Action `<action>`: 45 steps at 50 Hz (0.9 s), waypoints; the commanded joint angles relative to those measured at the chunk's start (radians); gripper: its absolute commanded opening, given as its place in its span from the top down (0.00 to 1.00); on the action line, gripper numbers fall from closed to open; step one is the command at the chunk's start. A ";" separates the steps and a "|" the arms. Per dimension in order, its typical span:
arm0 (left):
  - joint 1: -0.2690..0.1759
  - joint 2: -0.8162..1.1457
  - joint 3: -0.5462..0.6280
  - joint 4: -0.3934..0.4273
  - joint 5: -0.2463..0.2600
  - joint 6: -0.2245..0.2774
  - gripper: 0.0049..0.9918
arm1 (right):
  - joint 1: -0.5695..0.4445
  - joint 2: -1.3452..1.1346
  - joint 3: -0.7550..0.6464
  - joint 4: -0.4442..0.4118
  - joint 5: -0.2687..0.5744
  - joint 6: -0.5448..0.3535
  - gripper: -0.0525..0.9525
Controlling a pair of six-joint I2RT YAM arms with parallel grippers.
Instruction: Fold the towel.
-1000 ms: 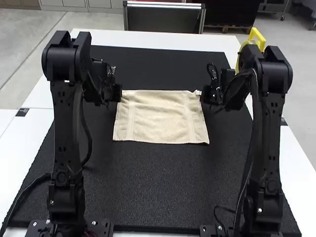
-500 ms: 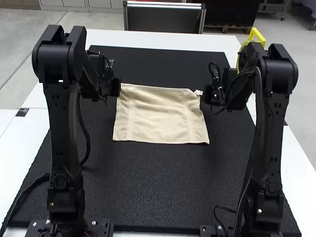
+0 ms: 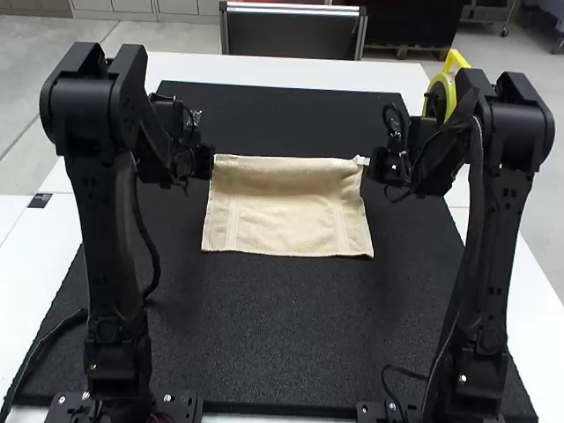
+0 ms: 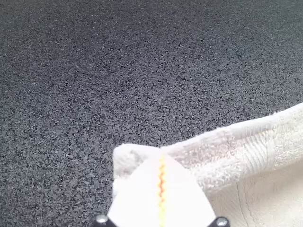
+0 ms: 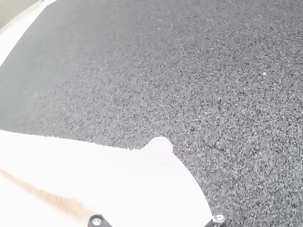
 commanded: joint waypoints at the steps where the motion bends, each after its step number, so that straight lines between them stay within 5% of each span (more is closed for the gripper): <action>1: 0.006 -0.051 -0.022 0.007 0.009 0.017 0.98 | -0.023 -0.052 -0.011 0.005 -0.024 0.004 0.97; 45: 0.006 -0.264 -0.199 -0.009 0.022 0.021 0.98 | -0.030 -0.253 -0.174 -0.030 -0.070 0.002 0.97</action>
